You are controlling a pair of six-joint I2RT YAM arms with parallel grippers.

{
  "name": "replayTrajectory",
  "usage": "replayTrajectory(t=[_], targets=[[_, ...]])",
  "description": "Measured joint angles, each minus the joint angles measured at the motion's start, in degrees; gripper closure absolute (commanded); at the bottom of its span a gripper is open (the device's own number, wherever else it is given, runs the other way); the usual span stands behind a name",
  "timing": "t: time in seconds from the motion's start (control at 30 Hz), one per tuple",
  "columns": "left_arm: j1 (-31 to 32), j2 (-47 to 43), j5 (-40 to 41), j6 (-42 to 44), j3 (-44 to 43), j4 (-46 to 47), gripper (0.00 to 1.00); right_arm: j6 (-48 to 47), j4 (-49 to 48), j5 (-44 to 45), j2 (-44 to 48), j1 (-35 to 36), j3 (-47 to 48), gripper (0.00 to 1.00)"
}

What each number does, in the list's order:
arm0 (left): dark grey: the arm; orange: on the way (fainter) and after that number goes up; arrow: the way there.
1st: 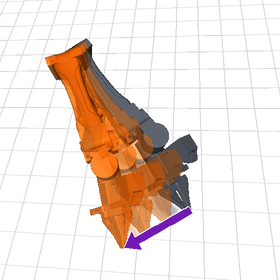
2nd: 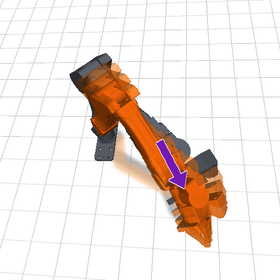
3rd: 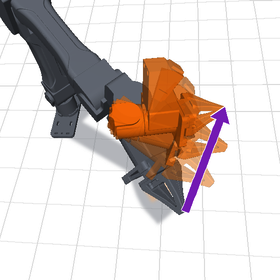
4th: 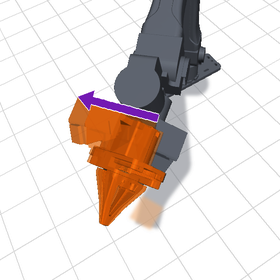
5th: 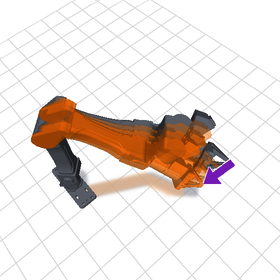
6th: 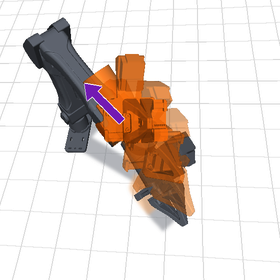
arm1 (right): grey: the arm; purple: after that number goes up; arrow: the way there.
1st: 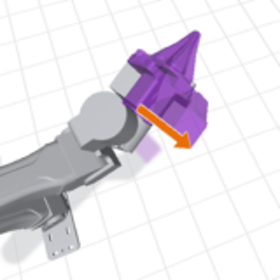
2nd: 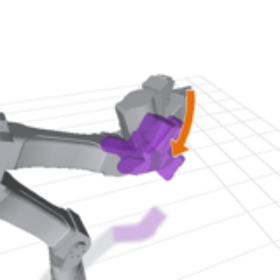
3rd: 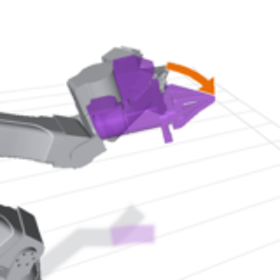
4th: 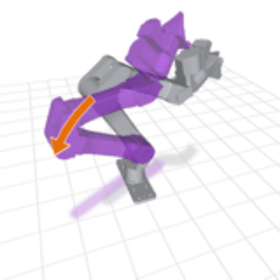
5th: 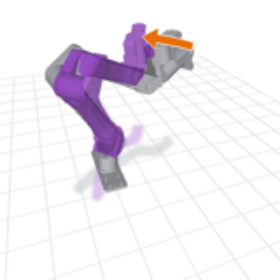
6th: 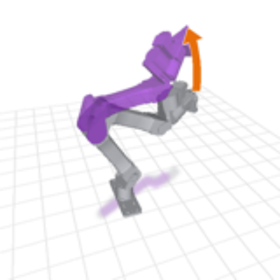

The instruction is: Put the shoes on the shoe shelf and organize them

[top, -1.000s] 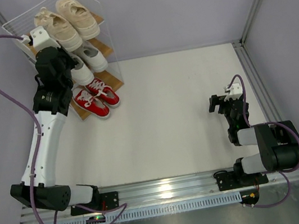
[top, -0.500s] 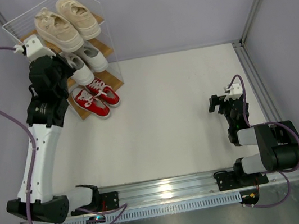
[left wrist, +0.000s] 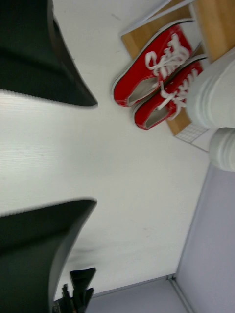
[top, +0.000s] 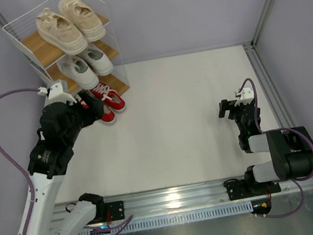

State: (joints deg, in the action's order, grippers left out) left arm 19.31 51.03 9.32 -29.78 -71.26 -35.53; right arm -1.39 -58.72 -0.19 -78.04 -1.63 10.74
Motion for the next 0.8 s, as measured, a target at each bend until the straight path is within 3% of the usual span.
replayTrajectory(t=[0.03, 0.07, 0.43, 0.8], targets=[[0.2, -0.72, -1.07, 0.22, 1.64, -1.2, 0.01, 0.0, 0.0, 0.0, 0.0, 0.0, 0.0, 0.03], [0.33, -0.94, -2.19, -0.17, 3.15, -2.23, 0.0, -0.02, 0.0, 0.0, 0.0, 0.0, 0.0, 0.03], [0.61, -6.88, -8.37, 1.46, 7.34, -12.15, 0.0, 0.0, 0.0, 0.0, 0.0, 0.0, 0.0, 0.03], [0.68, -6.38, 1.14, -1.4, 12.17, -20.92, 0.0, 0.0, 0.0, 0.0, 0.0, 0.0, 0.0, 0.02]])
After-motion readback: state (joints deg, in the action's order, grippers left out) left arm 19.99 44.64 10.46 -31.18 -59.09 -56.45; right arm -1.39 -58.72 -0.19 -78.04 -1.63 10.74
